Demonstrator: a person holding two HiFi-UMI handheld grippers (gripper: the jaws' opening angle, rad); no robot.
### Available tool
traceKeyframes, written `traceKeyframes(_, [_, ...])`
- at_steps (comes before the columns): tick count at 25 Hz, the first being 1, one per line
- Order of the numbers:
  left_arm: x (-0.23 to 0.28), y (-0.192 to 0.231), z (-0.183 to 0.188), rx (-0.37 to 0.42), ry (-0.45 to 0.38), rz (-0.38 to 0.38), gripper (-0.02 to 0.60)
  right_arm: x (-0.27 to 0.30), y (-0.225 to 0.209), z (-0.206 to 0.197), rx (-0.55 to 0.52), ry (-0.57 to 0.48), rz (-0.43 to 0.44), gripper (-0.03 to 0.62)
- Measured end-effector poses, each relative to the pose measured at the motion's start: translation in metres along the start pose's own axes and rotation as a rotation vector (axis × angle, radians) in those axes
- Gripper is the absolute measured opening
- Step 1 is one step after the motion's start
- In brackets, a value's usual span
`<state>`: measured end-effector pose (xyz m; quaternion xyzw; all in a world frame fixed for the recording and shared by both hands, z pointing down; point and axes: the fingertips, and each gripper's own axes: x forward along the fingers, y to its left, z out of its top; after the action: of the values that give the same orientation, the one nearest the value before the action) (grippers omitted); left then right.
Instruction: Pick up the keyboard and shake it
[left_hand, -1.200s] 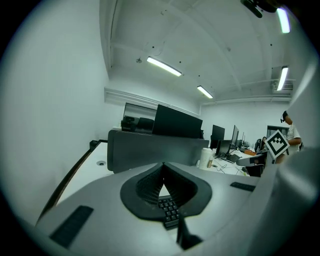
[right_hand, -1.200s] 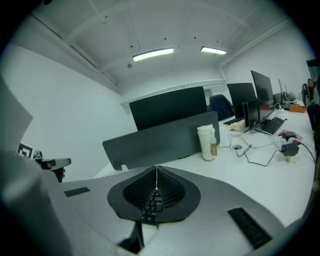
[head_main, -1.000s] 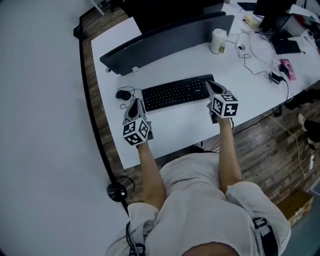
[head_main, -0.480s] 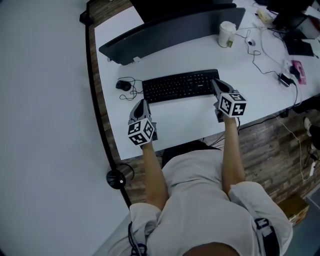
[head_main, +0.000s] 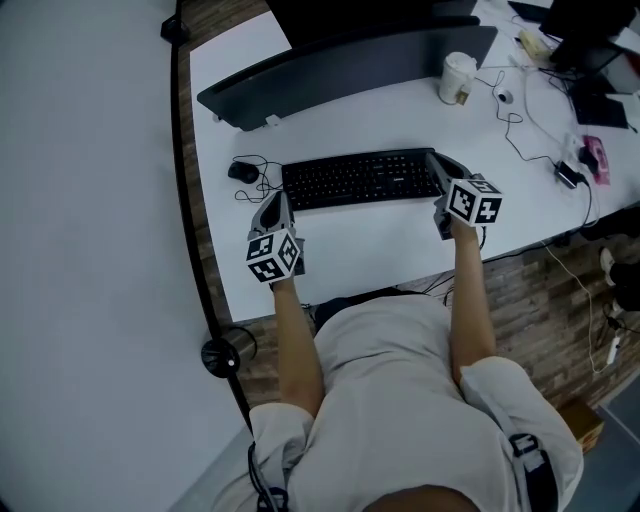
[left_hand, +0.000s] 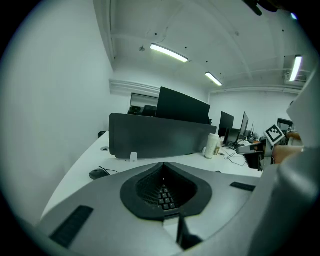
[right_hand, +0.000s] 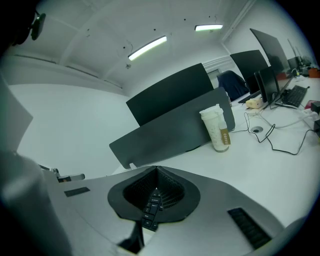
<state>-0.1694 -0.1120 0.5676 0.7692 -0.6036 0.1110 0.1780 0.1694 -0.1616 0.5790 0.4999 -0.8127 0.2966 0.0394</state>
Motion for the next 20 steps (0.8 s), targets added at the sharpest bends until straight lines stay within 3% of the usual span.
traceKeyframes(4, [0.011,0.012,-0.005,0.102,0.054,-0.042,0.015,0.017,-0.018,0.004,0.0,0.072,0.04,0.038])
traceKeyframes(9, [0.014,0.037,-0.023,0.099,0.125,-0.083,0.015,0.028,-0.054,-0.006,0.002,0.193,0.064,0.038])
traceKeyframes(15, [0.028,0.075,-0.055,-0.094,0.239,-0.142,0.015,0.036,-0.099,-0.044,0.096,0.337,0.075,0.038])
traceKeyframes(20, [0.048,0.098,-0.084,-0.338,0.29,-0.158,0.015,0.043,-0.122,-0.061,0.159,0.383,0.055,0.038])
